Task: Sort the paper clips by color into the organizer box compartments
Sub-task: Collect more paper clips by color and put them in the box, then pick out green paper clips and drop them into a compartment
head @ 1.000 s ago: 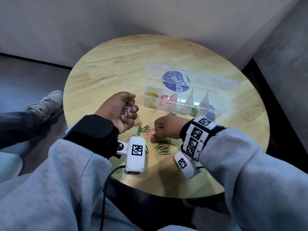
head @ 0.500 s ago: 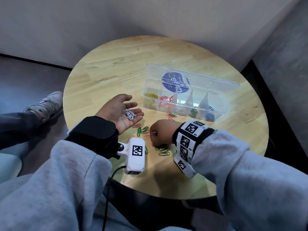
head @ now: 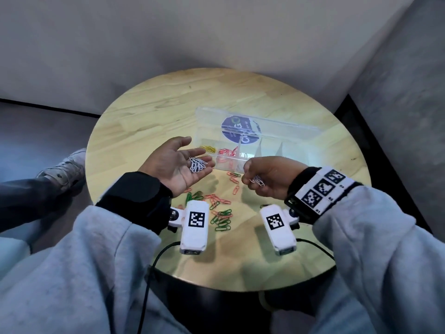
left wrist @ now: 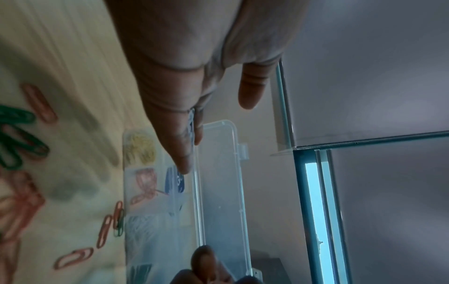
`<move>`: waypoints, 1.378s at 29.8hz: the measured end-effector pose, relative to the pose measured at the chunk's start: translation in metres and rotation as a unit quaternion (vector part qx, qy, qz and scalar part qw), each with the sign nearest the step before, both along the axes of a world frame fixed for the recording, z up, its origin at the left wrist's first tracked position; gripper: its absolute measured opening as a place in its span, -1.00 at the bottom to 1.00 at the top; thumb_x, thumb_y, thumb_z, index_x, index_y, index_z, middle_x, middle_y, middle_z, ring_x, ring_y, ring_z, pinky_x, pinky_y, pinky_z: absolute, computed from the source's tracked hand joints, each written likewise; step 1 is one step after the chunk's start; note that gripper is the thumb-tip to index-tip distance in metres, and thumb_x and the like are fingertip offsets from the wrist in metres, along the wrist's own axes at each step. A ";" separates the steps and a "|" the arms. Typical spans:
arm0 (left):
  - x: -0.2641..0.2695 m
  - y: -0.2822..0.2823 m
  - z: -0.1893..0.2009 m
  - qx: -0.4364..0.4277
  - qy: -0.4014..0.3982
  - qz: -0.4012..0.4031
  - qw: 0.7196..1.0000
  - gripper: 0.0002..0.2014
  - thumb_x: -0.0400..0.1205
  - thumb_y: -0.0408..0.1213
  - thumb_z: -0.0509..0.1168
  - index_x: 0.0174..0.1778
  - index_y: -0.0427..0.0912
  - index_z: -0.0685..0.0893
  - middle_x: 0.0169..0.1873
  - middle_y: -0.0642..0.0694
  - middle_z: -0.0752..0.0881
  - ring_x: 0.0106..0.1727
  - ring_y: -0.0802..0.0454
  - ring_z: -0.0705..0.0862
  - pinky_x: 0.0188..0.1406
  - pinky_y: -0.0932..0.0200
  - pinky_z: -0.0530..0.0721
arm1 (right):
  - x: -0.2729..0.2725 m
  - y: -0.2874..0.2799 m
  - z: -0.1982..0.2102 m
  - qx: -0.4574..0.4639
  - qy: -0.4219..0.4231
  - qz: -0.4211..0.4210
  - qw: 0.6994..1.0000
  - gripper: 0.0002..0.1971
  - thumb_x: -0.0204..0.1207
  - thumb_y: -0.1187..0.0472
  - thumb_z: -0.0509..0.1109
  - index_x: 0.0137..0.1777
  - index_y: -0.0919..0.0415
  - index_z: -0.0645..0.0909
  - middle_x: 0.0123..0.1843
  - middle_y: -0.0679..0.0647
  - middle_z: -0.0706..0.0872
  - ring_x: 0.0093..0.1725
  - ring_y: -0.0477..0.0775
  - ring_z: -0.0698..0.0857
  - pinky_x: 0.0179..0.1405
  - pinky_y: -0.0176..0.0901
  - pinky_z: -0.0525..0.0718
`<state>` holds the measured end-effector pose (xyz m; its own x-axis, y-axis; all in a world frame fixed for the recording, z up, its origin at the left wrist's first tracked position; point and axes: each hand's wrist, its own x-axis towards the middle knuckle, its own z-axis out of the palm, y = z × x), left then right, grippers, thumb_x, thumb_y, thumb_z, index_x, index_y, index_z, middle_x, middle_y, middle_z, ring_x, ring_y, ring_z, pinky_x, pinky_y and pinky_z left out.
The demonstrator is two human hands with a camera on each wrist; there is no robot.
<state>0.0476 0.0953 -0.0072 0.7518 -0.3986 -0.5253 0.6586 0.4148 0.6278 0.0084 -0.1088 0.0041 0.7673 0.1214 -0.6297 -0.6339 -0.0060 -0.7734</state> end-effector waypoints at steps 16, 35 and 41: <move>0.031 -0.085 0.035 0.087 -0.042 -0.091 0.991 -0.58 0.64 -0.03 0.15 0.07 -0.40 0.53 -0.18 -0.26 0.52 -0.16 -0.13 0.59 0.01 0.13 0.63 | 0.041 -0.046 0.012 0.117 -0.028 -0.202 0.972 -0.67 0.44 0.61 -0.15 -0.07 0.45 0.44 -0.07 0.28 0.40 -0.15 0.21 0.51 -0.46 -0.25 0.73; 0.015 -0.088 0.025 0.347 -0.217 -0.196 0.891 -0.87 0.65 -0.42 0.20 -0.17 -0.20 0.63 -0.24 -0.14 0.62 -0.25 0.02 0.64 -0.30 0.33 0.69 | 0.010 -0.063 0.016 -0.134 -0.174 -0.006 0.976 -0.74 0.54 0.51 0.16 -0.20 0.18 0.55 -0.29 0.09 0.60 -0.36 0.00 0.59 -0.36 -0.20 0.56; -0.005 -0.088 0.008 0.629 -0.388 -0.369 0.563 -0.63 0.61 -0.20 0.21 0.36 0.02 0.59 0.30 0.00 0.62 0.29 0.03 0.57 0.19 0.24 0.48 | -0.017 -0.065 -0.011 -0.325 -0.124 0.204 0.915 -0.86 0.50 0.33 0.33 -0.19 0.05 0.58 -0.28 0.02 0.65 -0.29 -0.01 0.64 -0.32 -0.21 0.63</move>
<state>0.0423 0.0076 0.0007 0.8237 -0.4318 -0.3676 -0.3151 -0.8874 0.3364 -0.0083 -0.1738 -0.0068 0.8708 0.0919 -0.4830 -0.2810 -0.7131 -0.6423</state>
